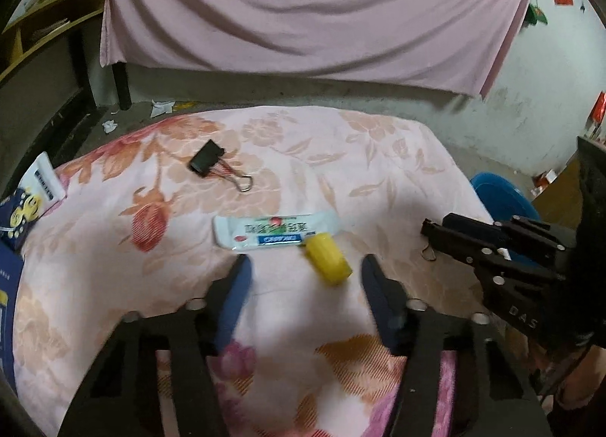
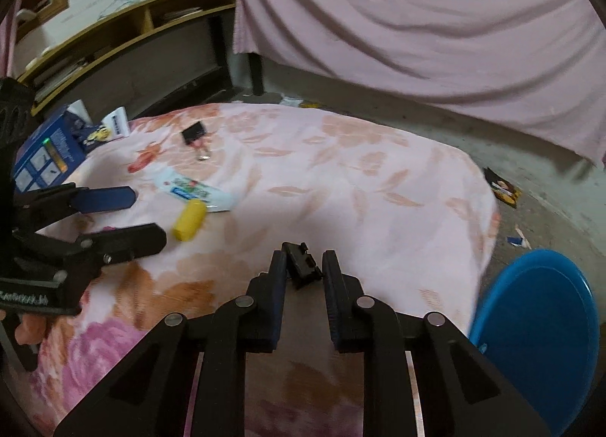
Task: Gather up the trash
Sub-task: 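Grasp the yellow cap with the left gripper while the right gripper grasps the black clip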
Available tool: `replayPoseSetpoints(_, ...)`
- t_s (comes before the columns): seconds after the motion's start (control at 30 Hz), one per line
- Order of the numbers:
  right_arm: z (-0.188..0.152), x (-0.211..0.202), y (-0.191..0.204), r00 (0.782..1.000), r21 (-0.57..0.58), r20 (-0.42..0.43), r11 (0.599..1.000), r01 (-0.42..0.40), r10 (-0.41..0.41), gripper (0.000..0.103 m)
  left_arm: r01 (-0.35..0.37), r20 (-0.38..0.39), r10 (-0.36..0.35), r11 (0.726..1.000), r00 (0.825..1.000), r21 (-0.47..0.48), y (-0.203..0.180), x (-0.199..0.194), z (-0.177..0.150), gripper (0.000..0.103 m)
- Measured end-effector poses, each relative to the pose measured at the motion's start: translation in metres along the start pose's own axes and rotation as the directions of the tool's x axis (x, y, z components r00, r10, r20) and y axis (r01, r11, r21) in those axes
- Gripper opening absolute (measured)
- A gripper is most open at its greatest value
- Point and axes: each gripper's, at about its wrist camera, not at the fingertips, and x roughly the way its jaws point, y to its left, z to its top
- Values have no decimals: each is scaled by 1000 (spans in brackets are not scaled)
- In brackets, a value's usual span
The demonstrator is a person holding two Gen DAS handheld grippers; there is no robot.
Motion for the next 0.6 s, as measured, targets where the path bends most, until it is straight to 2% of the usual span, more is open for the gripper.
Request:
replayPoseSetpoints(0.1, -1, -1, -7, 1000, 19, 7, 1000, -7, 7, 17, -14, -16, 14, 1000, 1000, 1, -5, 10, 4, 31)
replayPoseSetpoints(0.17, -2, -1, -9, 1000, 24, 9, 1000, -11, 11, 17, -5, -26, 5, 1000, 1000, -5, -6, 13, 5, 16)
replayPoseSetpoints(0.4, -5, -3, -9, 1000, 22, 17, 999, -23, 23, 16, 10, -23, -10, 1000, 1000, -21, -11, 14, 3, 14)
replayPoseSetpoints(0.6, -9, -11, -9, 999, 18, 47, 1000, -17, 16, 16, 27, 47, -26, 1000, 999, -17, -21, -4, -4, 13)
